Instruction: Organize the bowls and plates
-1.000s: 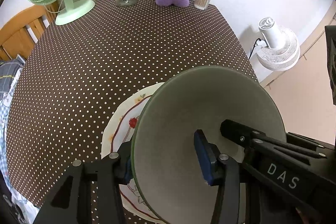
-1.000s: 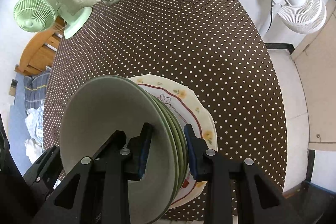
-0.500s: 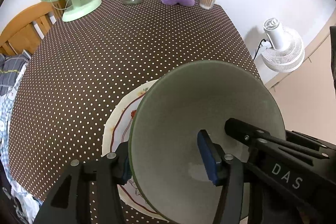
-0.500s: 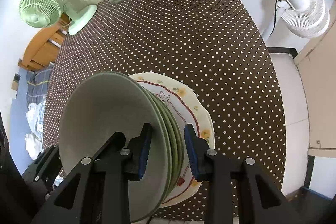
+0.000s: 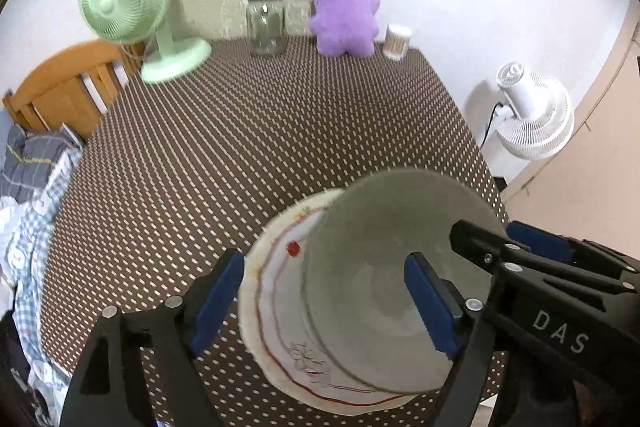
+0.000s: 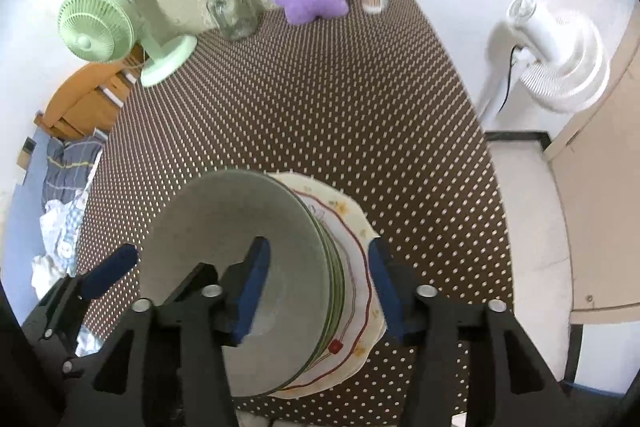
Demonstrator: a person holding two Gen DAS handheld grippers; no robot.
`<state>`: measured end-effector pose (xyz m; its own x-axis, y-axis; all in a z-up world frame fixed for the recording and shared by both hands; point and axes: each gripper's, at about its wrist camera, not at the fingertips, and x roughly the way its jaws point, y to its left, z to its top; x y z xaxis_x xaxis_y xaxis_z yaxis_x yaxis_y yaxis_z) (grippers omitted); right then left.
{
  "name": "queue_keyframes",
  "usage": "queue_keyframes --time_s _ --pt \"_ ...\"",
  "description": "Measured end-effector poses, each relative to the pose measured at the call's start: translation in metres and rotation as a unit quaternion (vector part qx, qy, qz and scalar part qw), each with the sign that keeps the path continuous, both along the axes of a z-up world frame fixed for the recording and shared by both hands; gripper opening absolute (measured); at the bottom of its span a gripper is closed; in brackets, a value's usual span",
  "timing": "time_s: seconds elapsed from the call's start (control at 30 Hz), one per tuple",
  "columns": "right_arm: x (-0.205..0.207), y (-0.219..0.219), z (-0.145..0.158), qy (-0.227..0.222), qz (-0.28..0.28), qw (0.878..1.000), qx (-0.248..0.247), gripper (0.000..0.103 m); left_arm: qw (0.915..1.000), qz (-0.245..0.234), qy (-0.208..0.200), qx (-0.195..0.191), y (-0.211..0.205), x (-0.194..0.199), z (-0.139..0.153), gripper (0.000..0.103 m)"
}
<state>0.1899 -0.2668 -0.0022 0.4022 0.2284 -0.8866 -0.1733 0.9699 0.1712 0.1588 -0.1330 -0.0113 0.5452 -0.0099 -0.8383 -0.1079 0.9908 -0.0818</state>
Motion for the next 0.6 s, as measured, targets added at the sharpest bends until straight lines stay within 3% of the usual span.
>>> queue_keyframes --time_s 0.23,0.6 --pt "-0.030 0.024 0.033 -0.076 -0.005 0.997 -0.023 0.073 0.9983 -0.004 -0.048 0.033 0.026 -0.023 0.023 0.090" --pt "-0.088 0.075 0.054 -0.139 -0.045 0.989 -0.030 0.075 0.9926 -0.009 -0.112 0.045 0.088 -0.073 0.041 0.092"
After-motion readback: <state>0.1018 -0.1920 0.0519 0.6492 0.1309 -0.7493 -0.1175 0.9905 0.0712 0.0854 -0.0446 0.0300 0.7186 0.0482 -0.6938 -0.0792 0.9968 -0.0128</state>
